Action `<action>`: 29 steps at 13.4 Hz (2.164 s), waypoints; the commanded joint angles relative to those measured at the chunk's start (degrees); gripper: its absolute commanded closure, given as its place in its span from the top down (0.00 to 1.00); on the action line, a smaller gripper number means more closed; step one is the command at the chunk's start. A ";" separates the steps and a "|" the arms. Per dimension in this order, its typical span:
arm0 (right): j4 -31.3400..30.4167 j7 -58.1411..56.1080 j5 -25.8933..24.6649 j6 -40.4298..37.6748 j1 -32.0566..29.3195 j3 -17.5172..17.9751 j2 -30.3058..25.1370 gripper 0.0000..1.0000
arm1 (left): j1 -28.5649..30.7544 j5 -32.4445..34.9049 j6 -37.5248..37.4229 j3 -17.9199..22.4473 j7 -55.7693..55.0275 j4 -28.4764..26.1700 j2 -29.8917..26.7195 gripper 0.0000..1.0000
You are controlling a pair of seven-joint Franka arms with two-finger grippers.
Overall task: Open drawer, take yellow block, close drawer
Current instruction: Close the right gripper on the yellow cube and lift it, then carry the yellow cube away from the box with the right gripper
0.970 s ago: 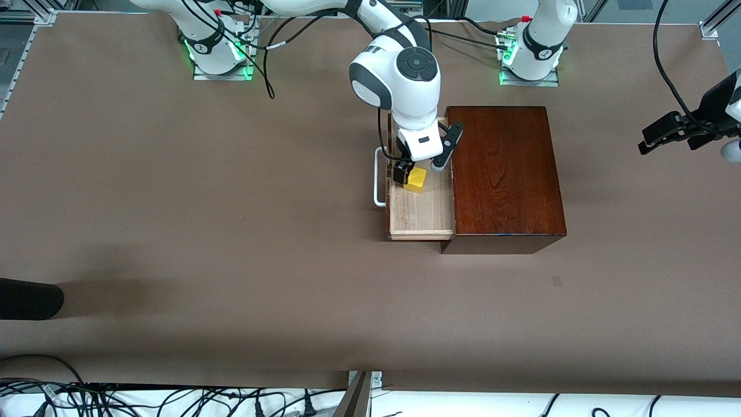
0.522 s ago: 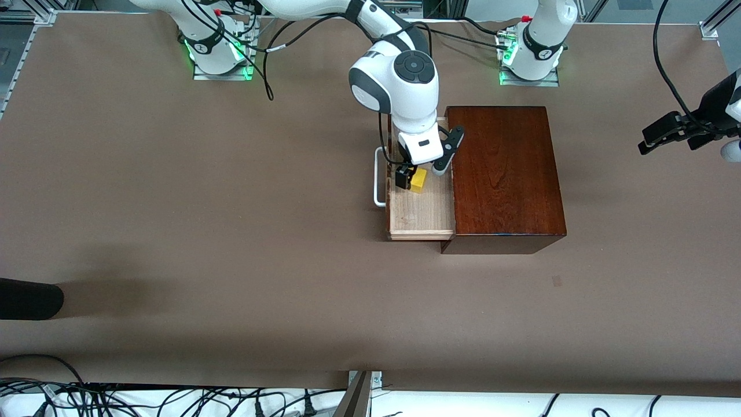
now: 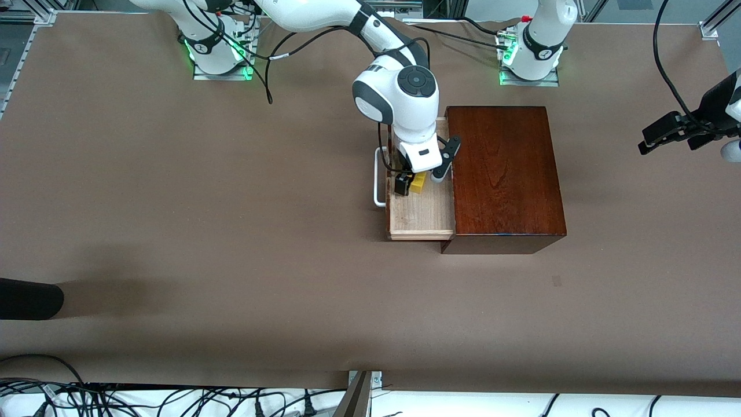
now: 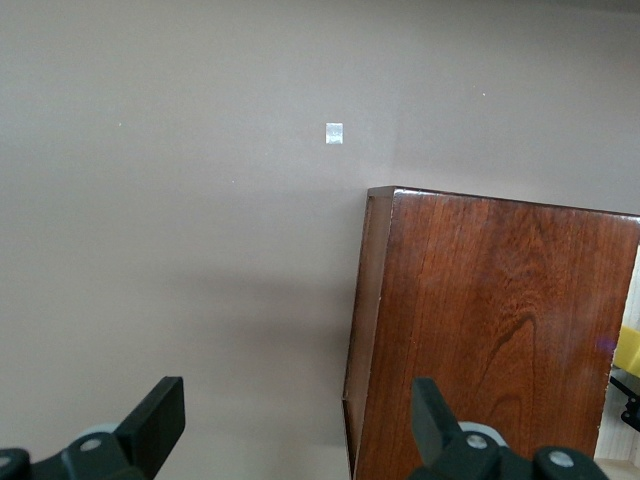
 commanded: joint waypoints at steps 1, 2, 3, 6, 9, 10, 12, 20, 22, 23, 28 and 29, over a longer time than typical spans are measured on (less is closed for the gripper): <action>1.28 -0.01 -0.84 0.17 0.11 0.12 0.66 0.72 | 0.67 -1.51 -0.15 -0.18 1.31 1.71 0.94 1.00; 1.28 -0.18 -0.92 0.08 0.11 0.12 0.66 0.21 | 0.67 -1.51 -0.15 -0.27 1.31 1.71 0.94 1.00; 1.28 0.60 -1.01 -0.36 0.28 0.03 0.57 0.00 | 0.67 -1.59 -0.15 -0.18 1.31 1.71 0.94 1.00; 1.37 0.61 -1.27 -1.41 0.55 -0.06 0.31 0.00 | 0.67 -1.51 -0.15 -0.27 1.40 1.71 0.94 1.00; 3.55 0.52 -1.19 -4.74 0.46 -0.06 0.13 0.00 | 0.67 -1.59 -0.15 -0.18 1.40 1.71 0.94 1.00; 5.22 0.52 -1.10 -6.50 0.46 -0.06 0.13 0.00 | 0.67 -1.59 -0.15 -0.27 1.31 1.71 0.94 1.00; 7.16 0.43 -1.01 -9.57 0.46 0.12 -0.04 0.00 | 0.67 -1.59 -0.15 -0.18 1.31 1.71 0.94 1.00; 10.16 0.96 -0.13 -18.64 -4.45 -0.15 -6.54 0.00 | 0.67 -1.59 -0.15 -0.27 1.31 1.71 0.94 1.00; 9.72 1.57 2.93 -18.73 -8.04 -0.23 -8.99 0.00 | 0.59 -1.59 -0.15 -0.27 1.31 1.71 1.12 1.00; 8.85 1.57 3.12 -19.16 -9.54 -0.50 -10.14 0.00 | 0.59 -1.68 -0.15 -0.27 1.23 1.71 1.38 1.00; 5.87 3.86 3.21 -25.59 -12.37 -7.43 -14.27 0.00 | -0.47 -3.87 0.90 -1.23 0.35 4.59 5.59 1.00; 3.68 4.12 3.38 -25.06 -12.46 -9.01 -15.67 0.00 | -0.55 -4.05 0.91 -1.32 0.26 5.13 6.38 1.00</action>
